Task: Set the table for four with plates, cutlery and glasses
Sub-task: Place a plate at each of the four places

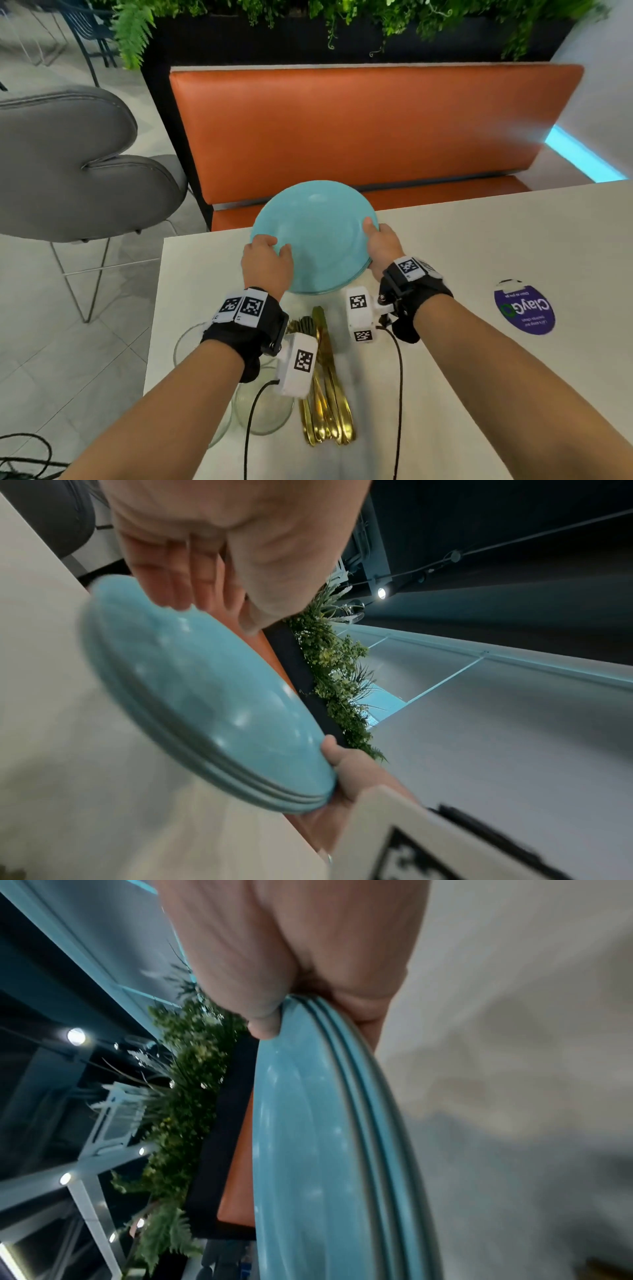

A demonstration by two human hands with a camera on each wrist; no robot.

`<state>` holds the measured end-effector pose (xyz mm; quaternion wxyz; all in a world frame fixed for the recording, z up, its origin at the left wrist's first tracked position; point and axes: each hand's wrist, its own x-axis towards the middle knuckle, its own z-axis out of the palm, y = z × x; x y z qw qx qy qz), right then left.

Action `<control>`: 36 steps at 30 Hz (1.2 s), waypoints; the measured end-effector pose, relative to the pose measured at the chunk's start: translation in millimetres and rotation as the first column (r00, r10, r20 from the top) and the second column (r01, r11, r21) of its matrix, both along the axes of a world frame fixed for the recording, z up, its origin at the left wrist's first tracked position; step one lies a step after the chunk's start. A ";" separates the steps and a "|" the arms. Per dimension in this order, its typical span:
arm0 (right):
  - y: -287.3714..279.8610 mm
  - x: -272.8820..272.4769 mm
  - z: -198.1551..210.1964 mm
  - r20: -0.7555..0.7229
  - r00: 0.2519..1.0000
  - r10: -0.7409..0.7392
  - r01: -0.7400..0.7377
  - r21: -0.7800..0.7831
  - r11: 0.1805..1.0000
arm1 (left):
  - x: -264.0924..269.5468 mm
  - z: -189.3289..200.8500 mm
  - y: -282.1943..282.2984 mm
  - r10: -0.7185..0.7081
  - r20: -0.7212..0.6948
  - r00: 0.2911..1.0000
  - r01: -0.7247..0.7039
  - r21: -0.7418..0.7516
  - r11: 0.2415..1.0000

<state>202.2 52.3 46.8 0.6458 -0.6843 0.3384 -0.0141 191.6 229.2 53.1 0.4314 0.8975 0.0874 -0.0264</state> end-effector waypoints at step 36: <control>-256.6 -284.7 -42.8 -0.104 0.843 -0.527 0.517 -0.115 0.848 | -127.6 -58.0 -253.0 -0.296 -0.372 0.880 0.019 -0.595 0.804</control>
